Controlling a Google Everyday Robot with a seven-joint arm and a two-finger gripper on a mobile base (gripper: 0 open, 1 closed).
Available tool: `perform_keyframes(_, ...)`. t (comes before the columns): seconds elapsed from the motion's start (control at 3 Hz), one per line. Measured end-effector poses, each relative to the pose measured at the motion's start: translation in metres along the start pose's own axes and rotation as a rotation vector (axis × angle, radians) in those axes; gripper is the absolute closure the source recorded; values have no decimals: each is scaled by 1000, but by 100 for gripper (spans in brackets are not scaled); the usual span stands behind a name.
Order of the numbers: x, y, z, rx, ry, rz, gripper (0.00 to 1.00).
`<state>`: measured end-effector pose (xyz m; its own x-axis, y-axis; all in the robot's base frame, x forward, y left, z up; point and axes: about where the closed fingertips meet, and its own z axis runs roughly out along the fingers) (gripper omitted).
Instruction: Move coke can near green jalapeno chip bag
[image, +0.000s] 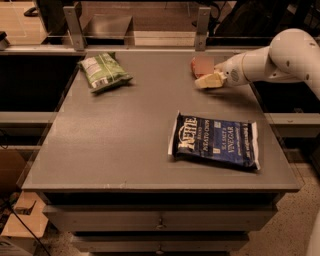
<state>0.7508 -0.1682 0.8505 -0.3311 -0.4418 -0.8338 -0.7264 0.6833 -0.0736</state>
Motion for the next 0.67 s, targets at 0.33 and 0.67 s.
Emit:
perform_keyframes(0.33,-9,6,-1,-9,12,-44,64)
perform_keyframes(0.67,-41,29,1,-53,-11,-142,88)
